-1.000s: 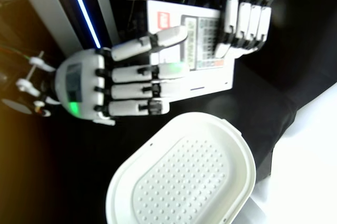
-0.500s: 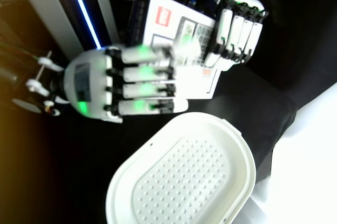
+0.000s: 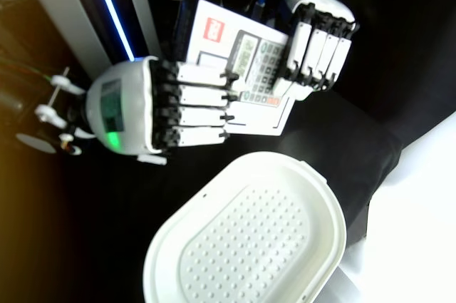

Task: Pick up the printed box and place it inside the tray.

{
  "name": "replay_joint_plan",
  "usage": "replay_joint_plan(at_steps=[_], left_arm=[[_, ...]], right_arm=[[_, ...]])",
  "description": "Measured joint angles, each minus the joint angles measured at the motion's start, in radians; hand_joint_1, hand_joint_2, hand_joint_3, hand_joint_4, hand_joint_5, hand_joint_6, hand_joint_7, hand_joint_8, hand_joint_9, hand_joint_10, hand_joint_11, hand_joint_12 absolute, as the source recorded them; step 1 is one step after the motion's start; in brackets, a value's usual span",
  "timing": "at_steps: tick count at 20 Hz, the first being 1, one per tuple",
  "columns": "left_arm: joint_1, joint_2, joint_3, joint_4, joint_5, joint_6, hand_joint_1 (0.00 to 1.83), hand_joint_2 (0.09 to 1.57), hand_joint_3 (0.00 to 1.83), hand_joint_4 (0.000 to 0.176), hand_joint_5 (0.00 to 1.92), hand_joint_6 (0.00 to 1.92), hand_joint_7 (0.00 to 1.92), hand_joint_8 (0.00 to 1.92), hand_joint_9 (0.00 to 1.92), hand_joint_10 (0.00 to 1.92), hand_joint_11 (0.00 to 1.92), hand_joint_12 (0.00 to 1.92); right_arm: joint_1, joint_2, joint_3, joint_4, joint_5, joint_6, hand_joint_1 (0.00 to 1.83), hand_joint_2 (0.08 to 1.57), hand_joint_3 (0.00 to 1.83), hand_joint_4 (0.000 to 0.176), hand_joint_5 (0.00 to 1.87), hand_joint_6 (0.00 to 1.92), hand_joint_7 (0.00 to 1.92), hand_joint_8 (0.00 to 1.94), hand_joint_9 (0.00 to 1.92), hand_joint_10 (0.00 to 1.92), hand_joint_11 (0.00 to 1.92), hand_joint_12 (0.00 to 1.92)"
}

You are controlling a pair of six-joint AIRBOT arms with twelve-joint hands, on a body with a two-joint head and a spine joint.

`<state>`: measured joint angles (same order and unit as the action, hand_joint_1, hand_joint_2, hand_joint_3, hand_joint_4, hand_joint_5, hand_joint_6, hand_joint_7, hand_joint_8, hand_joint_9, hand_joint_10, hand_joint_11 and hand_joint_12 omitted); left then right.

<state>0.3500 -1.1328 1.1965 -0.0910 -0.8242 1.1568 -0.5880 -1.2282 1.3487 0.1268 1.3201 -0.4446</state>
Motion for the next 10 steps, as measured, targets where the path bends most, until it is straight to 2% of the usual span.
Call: replay_joint_plan(at_steps=[1, 2, 3, 4, 5, 7, 8, 9, 10], left_arm=[[0.002, 0.003, 0.007, 0.027, 0.009, -0.035, 0.49, 1.02, 0.0, 0.0, 0.42, 0.03, 0.39, 0.03, 0.4, 0.01, 0.09, 0.92], [0.002, 0.003, 0.014, 0.042, 0.011, -0.053, 0.2, 0.94, 0.0, 0.0, 0.12, 0.0, 0.08, 0.0, 0.1, 0.0, 0.02, 0.64], [0.002, 0.003, 0.014, 0.04, 0.008, -0.056, 0.14, 0.88, 0.0, 0.013, 0.02, 0.0, 0.02, 0.0, 0.02, 0.0, 0.0, 0.31], [0.002, 0.003, 0.013, 0.047, -0.006, -0.058, 0.05, 0.89, 0.0, 0.036, 0.0, 0.0, 0.0, 0.0, 0.0, 0.0, 0.0, 0.06], [0.002, 0.003, 0.011, 0.051, -0.021, -0.059, 0.01, 0.93, 0.02, 0.064, 0.0, 0.0, 0.0, 0.0, 0.0, 0.0, 0.0, 0.01], [0.002, 0.003, 0.011, 0.061, -0.029, -0.06, 0.0, 0.92, 0.01, 0.09, 0.0, 0.0, 0.0, 0.0, 0.0, 0.0, 0.0, 0.0], [0.003, 0.004, 0.011, 0.06, -0.029, -0.059, 0.0, 0.92, 0.01, 0.059, 0.0, 0.0, 0.0, 0.0, 0.0, 0.0, 0.0, 0.0], [0.005, 0.009, 0.011, 0.062, -0.029, -0.06, 0.0, 0.91, 0.0, 0.06, 0.0, 0.0, 0.0, 0.0, 0.0, 0.0, 0.0, 0.0], [0.008, 0.013, 0.011, 0.063, -0.029, -0.06, 0.0, 0.92, 0.0, 0.045, 0.0, 0.0, 0.0, 0.0, 0.0, 0.0, 0.0, 0.0]], right_arm=[[0.0, 0.0, 0.0, 0.003, 0.001, 0.001, 1.21, 1.03, 0.0, 0.0, 1.16, 0.66, 1.17, 1.35, 1.23, 1.56, 1.16, 1.76], [0.0, 0.0, 0.0, 0.004, 0.002, 0.0, 1.2, 1.04, 0.0, 0.0, 1.15, 0.69, 1.18, 1.42, 1.24, 1.61, 1.18, 1.81], [0.0, 0.0, 0.0, 0.009, -0.009, -0.002, 1.2, 1.04, 0.0, 0.0, 1.16, 0.68, 1.18, 1.42, 1.24, 1.61, 1.18, 1.81], [0.0, 0.0, 0.0, 0.016, -0.022, -0.003, 1.2, 1.04, 0.0, 0.0, 1.16, 0.67, 1.2, 1.3, 1.26, 1.51, 1.19, 1.73], [0.0, 0.0, 0.0, 0.018, -0.025, -0.003, 1.2, 1.03, 0.0, 0.0, 1.19, 0.63, 1.22, 1.55, 1.31, 1.77, 1.29, 1.88], [0.007, 0.0, 0.002, 0.01, -0.028, -0.003, 1.2, 1.04, 0.0, 0.0, 1.16, 0.68, 1.16, 1.52, 1.25, 1.76, 1.23, 1.92], [0.022, 0.0, 0.01, -0.001, -0.036, -0.003, 1.2, 1.03, 0.0, 0.0, 1.15, 0.72, 1.14, 1.56, 1.22, 1.63, 1.17, 1.74], [0.043, 0.0, 0.016, -0.01, -0.04, -0.003, 1.39, 1.08, 0.01, 0.0, 0.81, 1.51, 0.92, 1.87, 1.06, 1.86, 1.1, 1.89], [0.062, 0.003, 0.017, -0.012, -0.039, -0.003, 1.19, 1.19, 0.03, 0.0, 0.57, 1.84, 0.81, 1.93, 0.98, 1.91, 1.07, 1.91]])
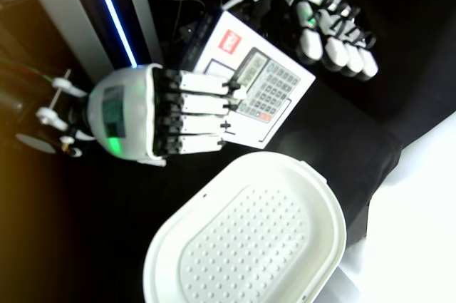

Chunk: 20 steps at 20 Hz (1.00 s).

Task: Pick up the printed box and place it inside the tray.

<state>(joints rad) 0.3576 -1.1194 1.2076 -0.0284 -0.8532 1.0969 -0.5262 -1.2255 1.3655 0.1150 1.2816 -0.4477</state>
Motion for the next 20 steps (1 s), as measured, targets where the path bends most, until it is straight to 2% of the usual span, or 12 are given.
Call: replay_joint_plan(at_steps=[3, 4, 5, 6, 7, 8, 9, 12, 14, 17, 18, 20], left_arm=[[0.018, 0.015, 0.0, -0.021, -0.006, -0.002, 0.0, 0.9, 0.0, 0.05, 0.0, 0.0, 0.0, 0.0, 0.0, 0.0, 0.0, 0.0], [0.022, 0.021, 0.0, -0.034, -0.01, -0.002, 0.0, 0.92, 0.0, 0.045, 0.0, 0.0, 0.0, 0.0, 0.0, 0.0, 0.0, 0.0], [0.029, 0.033, -0.001, -0.042, -0.013, -0.006, 0.0, 0.88, 0.0, 0.039, 0.0, 0.0, 0.0, 0.0, 0.0, 0.0, 0.0, 0.0], [0.034, 0.041, -0.007, -0.043, -0.013, -0.007, 0.0, 0.88, 0.0, 0.006, 0.0, 0.0, 0.0, 0.0, 0.0, 0.0, 0.0, 0.0], [0.042, 0.05, -0.012, -0.042, -0.018, -0.01, 0.0, 0.87, 0.0, 0.019, 0.0, 0.0, 0.0, 0.0, 0.0, 0.0, 0.0, 0.0], [0.051, 0.061, -0.019, -0.032, -0.015, -0.01, 0.0, 0.87, 0.0, 0.007, 0.0, 0.0, 0.0, 0.0, 0.0, 0.0, 0.0, 0.0], [0.061, 0.084, -0.03, -0.039, -0.024, -0.012, 0.0, 0.86, 0.0, 0.021, 0.0, 0.0, 0.0, 0.0, 0.0, 0.0, 0.0, 0.0], [0.072, 0.117, -0.039, -0.063, -0.06, -0.011, 0.0, 0.85, 0.0, 0.058, 0.0, 0.0, 0.0, 0.0, 0.0, 0.0, 0.0, 0.0], [0.088, 0.138, -0.048, -0.086, -0.089, -0.012, 0.0, 0.86, 0.0, 0.049, 0.0, 0.0, 0.0, 0.0, 0.0, 0.0, 0.0, 0.0], [0.11, 0.158, -0.06, -0.105, -0.117, -0.012, 0.0, 0.86, 0.0, 0.008, 0.0, 0.0, 0.0, 0.0, 0.0, 0.0, 0.0, 0.0], [0.115, 0.158, -0.06, -0.106, -0.129, -0.012, 0.0, 0.86, 0.0, 0.025, 0.0, 0.0, 0.0, 0.0, 0.0, 0.0, 0.0, 0.0], [0.123, 0.158, -0.063, -0.103, -0.144, -0.013, 0.0, 0.87, 0.0, 0.045, 0.0, 0.0, 0.0, 0.0, 0.0, 0.0, 0.0, 0.0]], right_arm=[[0.058, 0.031, 0.0, -0.034, -0.006, -0.002, 0.14, 1.43, 0.0, 0.037, 0.22, 1.46, 0.48, 1.29, 0.45, 1.54, 0.42, 1.83], [0.074, 0.045, 0.0, -0.034, -0.009, -0.001, 0.9, 1.5, 0.0, 0.052, 0.04, 1.01, 0.37, 1.81, 0.32, 1.52, 0.39, 1.9], [0.095, 0.064, 0.0, -0.04, -0.001, 0.002, 0.73, 1.44, 0.0, 0.0, 0.01, 0.43, 0.08, 0.75, 0.06, 0.7, 0.08, 1.32], [0.105, 0.081, -0.002, -0.05, 0.008, -0.01, 0.94, 1.38, 0.0, 0.0, 0.05, 0.19, 0.2, 0.76, 0.12, 1.22, 0.01, 1.77], [0.106, 0.1, -0.006, -0.04, 0.019, -0.021, 1.12, 1.43, 0.01, 0.002, 0.16, 0.18, 0.36, 1.63, 0.27, 1.47, 0.21, 1.89], [0.106, 0.118, -0.014, -0.029, 0.019, -0.051, 0.61, 1.54, 0.1, 0.028, 0.17, 0.18, 0.22, 0.94, 0.21, 1.22, 0.18, 1.82], [0.105, 0.139, -0.025, -0.021, -0.011, -0.087, 1.1, 1.4, 0.02, 0.0, 0.37, 0.28, 0.47, 1.53, 0.47, 1.21, 0.38, 1.79], [0.105, 0.143, -0.026, -0.035, -0.028, -0.093, 1.37, 1.09, 0.0, 0.0, 0.53, 0.19, 0.4, 0.75, 0.44, 1.31, 0.45, 1.79], [0.105, 0.145, -0.026, -0.067, -0.061, -0.092, 1.34, 1.2, 0.0, 0.0, 0.78, 1.2, 0.68, 1.26, 0.8, 1.4, 0.59, 1.58], [0.105, 0.146, -0.024, -0.106, -0.111, -0.092, 1.21, 1.13, 0.0, 0.0, 0.52, 0.69, 0.61, 0.72, 0.67, 0.84, 0.45, 1.49], [0.105, 0.146, -0.023, -0.121, -0.134, -0.092, 1.28, 1.09, 0.0, 0.0, 0.26, 0.27, 0.5, 1.2, 0.68, 1.55, 0.62, 1.83], [0.105, 0.148, -0.022, -0.149, -0.164, -0.091, 1.29, 1.07, 0.0, 0.0, 0.61, 0.2, 0.38, 1.35, 0.44, 1.67, 0.4, 1.92]])
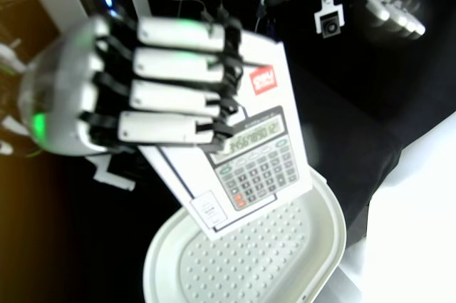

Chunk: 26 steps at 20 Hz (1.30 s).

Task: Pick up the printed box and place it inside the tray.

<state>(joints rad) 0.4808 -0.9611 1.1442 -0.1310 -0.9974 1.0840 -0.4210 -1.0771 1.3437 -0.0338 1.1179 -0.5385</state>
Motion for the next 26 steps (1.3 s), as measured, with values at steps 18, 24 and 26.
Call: replay_joint_plan(at_steps=[18, 24, 26], left_arm=[[0.095, 0.011, -0.032, -0.038, -0.078, 0.0, 0.0, 0.81, 0.01, 0.066, 0.0, 0.0, 0.0, 0.0, 0.0, 0.0, 0.0, 0.0], [0.14, 0.011, -0.032, -0.063, -0.096, -0.017, 0.0, 0.8, 0.0, 0.023, 0.0, 0.0, 0.0, 0.0, 0.0, 0.0, 0.0, 0.0], [0.166, 0.011, -0.032, -0.072, -0.115, -0.048, 0.0, 0.82, 0.01, 0.05, 0.0, 0.0, 0.0, 0.0, 0.0, 0.0, 0.0, 0.0]], right_arm=[[0.076, 0.055, -0.113, -0.118, -0.228, -0.371, 1.19, 1.06, 0.0, 0.0, 1.1, 0.77, 1.03, 1.94, 1.28, 1.92, 1.36, 1.92], [0.105, 0.065, -0.122, -0.115, -0.32, -0.508, 1.19, 1.07, 0.0, 0.0, 1.08, 0.8, 1.03, 1.47, 1.02, 1.81, 1.02, 1.92], [0.139, 0.066, -0.148, -0.103, -0.36, -0.631, 1.17, 1.1, 0.0, 0.0, 1.01, 0.92, 0.98, 1.47, 0.92, 1.84, 0.98, 1.92]])
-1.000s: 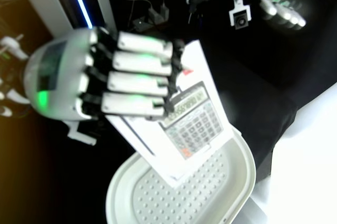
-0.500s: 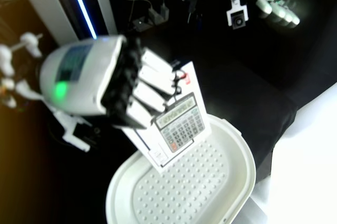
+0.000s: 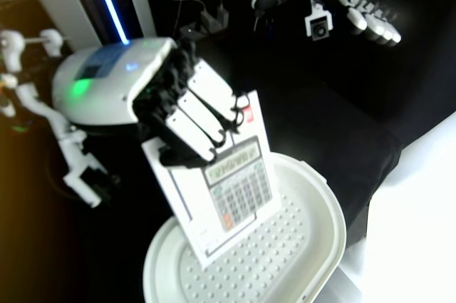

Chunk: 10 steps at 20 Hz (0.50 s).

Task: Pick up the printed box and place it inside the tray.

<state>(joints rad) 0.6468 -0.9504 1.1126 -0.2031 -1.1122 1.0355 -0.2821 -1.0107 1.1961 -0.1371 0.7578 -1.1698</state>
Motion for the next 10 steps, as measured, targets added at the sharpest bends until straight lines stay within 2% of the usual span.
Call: replay_joint_plan(at_steps=[1, 2, 3, 4, 5, 6, 7, 8, 9, 10], left_arm=[[0.022, 0.0, 0.0, -0.006, -0.023, -0.025, 0.0, 0.82, 0.01, 0.049, 0.0, 0.0, 0.0, 0.0, 0.0, 0.0, 0.0, 0.0], [0.034, 0.0, 0.0, -0.009, -0.027, -0.034, 0.0, 0.81, 0.0, 0.034, 0.0, 0.0, 0.0, 0.0, 0.0, 0.0, 0.0, 0.0], [0.041, 0.0, 0.0, -0.011, -0.037, -0.039, 0.0, 0.81, 0.0, 0.016, 0.0, 0.0, 0.0, 0.0, 0.0, 0.0, 0.0, 0.0], [0.045, 0.0, 0.0, -0.014, -0.05, -0.043, 0.0, 0.79, 0.0, 0.016, 0.0, 0.0, 0.0, 0.0, 0.0, 0.0, 0.0, 0.0], [0.045, 0.0, 0.0, -0.015, -0.057, -0.046, 0.0, 0.77, 0.0, 0.017, 0.0, 0.0, 0.0, 0.0, 0.0, 0.0, 0.0, 0.0], [0.063, 0.0, -0.005, -0.024, -0.081, -0.057, 0.0, 0.77, 0.0, 0.0, 0.0, 0.0, 0.0, 0.0, 0.0, 0.0, 0.0, 0.0], [0.067, -0.001, -0.005, -0.024, -0.083, -0.06, 0.0, 0.77, 0.0, 0.0, 0.0, 0.0, 0.0, 0.0, 0.0, 0.0, 0.0, 0.0], [0.081, -0.01, -0.005, -0.03, -0.091, -0.064, 0.0, 0.78, 0.0, 0.003, 0.0, 0.0, 0.0, 0.0, 0.0, 0.0, 0.0, 0.0], [0.09, -0.014, -0.005, -0.032, -0.095, -0.066, 0.0, 0.79, 0.0, 0.027, 0.0, 0.0, 0.0, 0.0, 0.0, 0.0, 0.0, 0.0], [0.101, -0.014, -0.006, -0.031, -0.095, -0.069, 0.0, 0.79, 0.0, 0.033, 0.0, 0.0, 0.0, 0.0, 0.0, 0.0, 0.0, 0.0]], right_arm=[[0.014, 0.001, -0.023, 0.005, -0.015, -0.093, 1.25, 1.1, 0.0, 0.0, 1.02, 0.69, 1.02, 1.25, 0.99, 1.46, 0.95, 1.71], [0.019, 0.001, -0.038, 0.014, -0.026, -0.162, 1.28, 1.07, 0.0, 0.0, 1.05, 0.66, 1.14, 0.99, 1.09, 1.17, 0.95, 1.52], [0.018, -0.002, -0.055, 0.026, -0.043, -0.246, 1.29, 1.05, 0.0, 0.0, 1.1, 0.58, 1.19, 0.89, 1.12, 1.07, 0.95, 1.46], [0.018, -0.002, -0.073, 0.054, -0.076, -0.343, 1.29, 1.04, 0.0, 0.0, 1.12, 0.54, 1.2, 0.87, 1.13, 1.07, 0.96, 1.47], [0.018, -0.002, -0.083, 0.084, -0.093, -0.42, 1.3, 1.03, 0.0, 0.0, 1.15, 0.52, 1.24, 0.77, 1.12, 1.03, 0.95, 1.44], [0.018, -0.002, -0.094, 0.138, -0.114, -0.552, 1.3, 1.03, 0.0, 0.0, 1.15, 0.53, 1.22, 0.81, 1.05, 1.14, 0.91, 1.52], [0.018, -0.002, -0.094, 0.144, -0.116, -0.562, 1.3, 1.03, 0.0, 0.0, 1.15, 0.53, 1.22, 0.81, 1.05, 1.14, 0.91, 1.52], [0.018, -0.001, -0.093, 0.172, -0.128, -0.608, 1.29, 1.03, 0.0, 0.0, 1.14, 0.52, 1.21, 0.84, 1.07, 1.16, 0.92, 1.54], [0.018, -0.001, -0.092, 0.183, -0.136, -0.626, 1.29, 1.04, 0.0, 0.0, 1.12, 0.56, 1.21, 0.83, 1.06, 1.16, 0.87, 1.58], [0.018, -0.001, -0.089, 0.19, -0.145, -0.639, 1.29, 1.05, 0.0, 0.0, 1.09, 0.6, 1.18, 0.88, 1.04, 1.2, 0.86, 1.62]])
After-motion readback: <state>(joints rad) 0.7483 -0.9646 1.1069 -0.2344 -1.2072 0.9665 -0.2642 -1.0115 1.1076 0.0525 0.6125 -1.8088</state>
